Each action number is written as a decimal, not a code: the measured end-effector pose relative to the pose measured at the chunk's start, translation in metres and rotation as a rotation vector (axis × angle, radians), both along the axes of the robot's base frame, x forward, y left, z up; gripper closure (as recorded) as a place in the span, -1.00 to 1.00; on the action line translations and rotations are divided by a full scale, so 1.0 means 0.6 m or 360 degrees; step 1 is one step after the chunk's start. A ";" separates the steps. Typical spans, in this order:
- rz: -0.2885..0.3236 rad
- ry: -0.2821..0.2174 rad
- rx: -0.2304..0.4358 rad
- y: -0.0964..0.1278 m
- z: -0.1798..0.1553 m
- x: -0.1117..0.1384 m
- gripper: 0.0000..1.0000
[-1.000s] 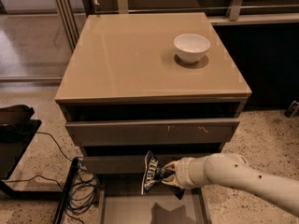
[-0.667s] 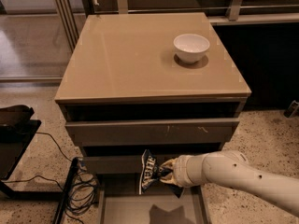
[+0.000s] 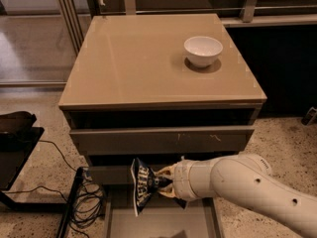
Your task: Pick blue chip bag from bottom drawer and place on counter
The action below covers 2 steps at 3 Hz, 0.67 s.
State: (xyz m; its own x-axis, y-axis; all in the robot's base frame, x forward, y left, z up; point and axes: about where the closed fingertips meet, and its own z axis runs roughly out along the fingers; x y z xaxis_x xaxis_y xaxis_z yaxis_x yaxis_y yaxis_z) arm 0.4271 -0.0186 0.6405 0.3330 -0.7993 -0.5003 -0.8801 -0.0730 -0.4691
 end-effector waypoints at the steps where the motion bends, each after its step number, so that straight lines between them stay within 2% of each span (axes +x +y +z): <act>1: 0.0131 -0.0167 0.0000 0.040 0.120 -0.016 1.00; 2: 0.0235 -0.0210 0.0078 0.059 0.225 -0.005 1.00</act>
Offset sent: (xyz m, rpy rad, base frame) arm 0.0442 0.0306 0.2804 0.1510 -0.1876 0.2071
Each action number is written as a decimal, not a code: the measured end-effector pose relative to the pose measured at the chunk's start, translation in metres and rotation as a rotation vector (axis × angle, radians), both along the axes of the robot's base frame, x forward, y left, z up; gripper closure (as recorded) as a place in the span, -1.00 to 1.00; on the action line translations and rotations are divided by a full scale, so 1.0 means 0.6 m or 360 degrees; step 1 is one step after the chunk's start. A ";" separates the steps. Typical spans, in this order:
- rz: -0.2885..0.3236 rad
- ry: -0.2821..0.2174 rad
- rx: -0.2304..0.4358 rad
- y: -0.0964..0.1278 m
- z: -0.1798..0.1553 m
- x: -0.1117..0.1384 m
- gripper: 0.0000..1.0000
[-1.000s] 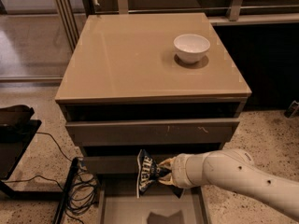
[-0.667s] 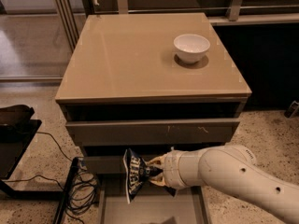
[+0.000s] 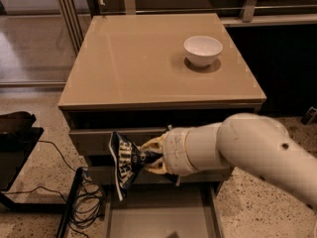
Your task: Pick blue chip bag from bottom drawer and place on counter
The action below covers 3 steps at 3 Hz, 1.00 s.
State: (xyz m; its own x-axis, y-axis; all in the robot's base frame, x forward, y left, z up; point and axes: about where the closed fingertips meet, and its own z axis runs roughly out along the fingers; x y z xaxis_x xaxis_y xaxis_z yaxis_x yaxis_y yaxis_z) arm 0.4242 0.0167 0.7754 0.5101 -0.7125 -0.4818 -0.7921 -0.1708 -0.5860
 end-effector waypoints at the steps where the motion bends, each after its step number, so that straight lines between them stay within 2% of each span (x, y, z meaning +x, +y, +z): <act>1: 0.0085 0.0078 0.0132 -0.011 0.088 0.027 1.00; 2: 0.0138 0.0092 0.0272 -0.048 0.165 0.063 1.00; 3: 0.0115 0.0041 0.0301 -0.061 0.200 0.079 1.00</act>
Offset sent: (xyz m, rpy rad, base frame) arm 0.0754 -0.0740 0.1602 0.3140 0.0255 0.1128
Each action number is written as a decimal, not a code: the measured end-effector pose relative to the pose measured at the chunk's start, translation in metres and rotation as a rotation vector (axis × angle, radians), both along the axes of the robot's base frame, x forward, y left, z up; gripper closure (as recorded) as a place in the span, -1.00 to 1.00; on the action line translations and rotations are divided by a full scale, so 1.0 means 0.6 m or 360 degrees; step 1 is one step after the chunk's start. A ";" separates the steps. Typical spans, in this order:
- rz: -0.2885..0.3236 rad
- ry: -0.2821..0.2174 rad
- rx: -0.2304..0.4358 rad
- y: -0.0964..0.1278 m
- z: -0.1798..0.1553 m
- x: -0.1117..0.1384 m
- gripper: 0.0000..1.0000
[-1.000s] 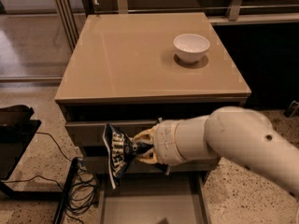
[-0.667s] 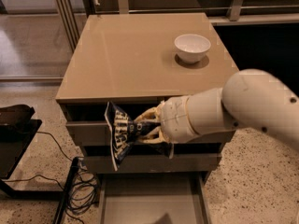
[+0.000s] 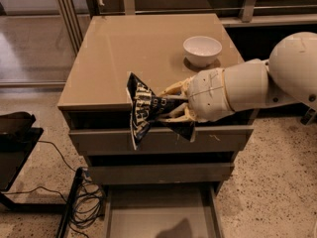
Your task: Pick blue chip bag from bottom drawer and place on counter
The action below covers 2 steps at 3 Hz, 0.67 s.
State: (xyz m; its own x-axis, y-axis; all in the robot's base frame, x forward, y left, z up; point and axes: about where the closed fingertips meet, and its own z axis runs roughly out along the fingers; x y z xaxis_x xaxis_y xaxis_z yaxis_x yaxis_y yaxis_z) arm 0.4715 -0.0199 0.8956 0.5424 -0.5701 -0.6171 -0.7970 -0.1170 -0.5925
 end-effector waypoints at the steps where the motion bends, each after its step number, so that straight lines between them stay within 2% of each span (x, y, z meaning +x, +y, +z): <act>1: 0.0002 0.0002 -0.0001 0.001 -0.001 -0.001 1.00; 2: 0.0033 -0.0031 -0.0020 0.012 0.011 0.033 1.00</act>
Offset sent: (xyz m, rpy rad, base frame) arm 0.0603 0.0169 0.0221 -0.0336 -0.0595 0.0514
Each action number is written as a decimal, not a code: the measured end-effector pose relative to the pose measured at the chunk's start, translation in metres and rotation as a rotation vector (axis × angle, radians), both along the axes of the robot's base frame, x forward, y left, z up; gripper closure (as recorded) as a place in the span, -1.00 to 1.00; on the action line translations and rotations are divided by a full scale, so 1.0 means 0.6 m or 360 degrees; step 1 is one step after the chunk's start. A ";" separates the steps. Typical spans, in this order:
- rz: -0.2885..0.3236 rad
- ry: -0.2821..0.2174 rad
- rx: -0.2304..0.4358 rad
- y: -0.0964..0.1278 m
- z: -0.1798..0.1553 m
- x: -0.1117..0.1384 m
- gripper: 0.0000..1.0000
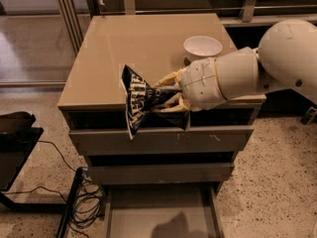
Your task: Pick blue chip bag from bottom drawer and place on counter
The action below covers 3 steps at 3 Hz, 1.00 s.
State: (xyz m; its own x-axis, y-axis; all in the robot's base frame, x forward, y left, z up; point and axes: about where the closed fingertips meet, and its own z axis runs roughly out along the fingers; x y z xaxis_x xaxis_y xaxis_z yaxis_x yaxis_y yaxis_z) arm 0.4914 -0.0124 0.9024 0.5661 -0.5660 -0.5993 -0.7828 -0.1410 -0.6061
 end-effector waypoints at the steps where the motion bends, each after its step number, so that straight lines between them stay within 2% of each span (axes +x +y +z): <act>1: -0.0082 -0.0122 0.0064 0.002 0.037 0.083 1.00; 2: -0.0290 -0.0200 0.0181 -0.009 0.057 0.165 1.00; 3: -0.0523 -0.0200 0.0265 -0.021 0.052 0.227 1.00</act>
Offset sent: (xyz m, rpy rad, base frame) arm 0.1658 -0.0235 0.0557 0.2274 -0.1968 -0.3828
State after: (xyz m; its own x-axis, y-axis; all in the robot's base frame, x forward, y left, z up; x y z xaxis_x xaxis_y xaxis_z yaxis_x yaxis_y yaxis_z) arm 0.6277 -0.0251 0.9333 0.4458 -0.6302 -0.6357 -0.6878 0.2134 -0.6938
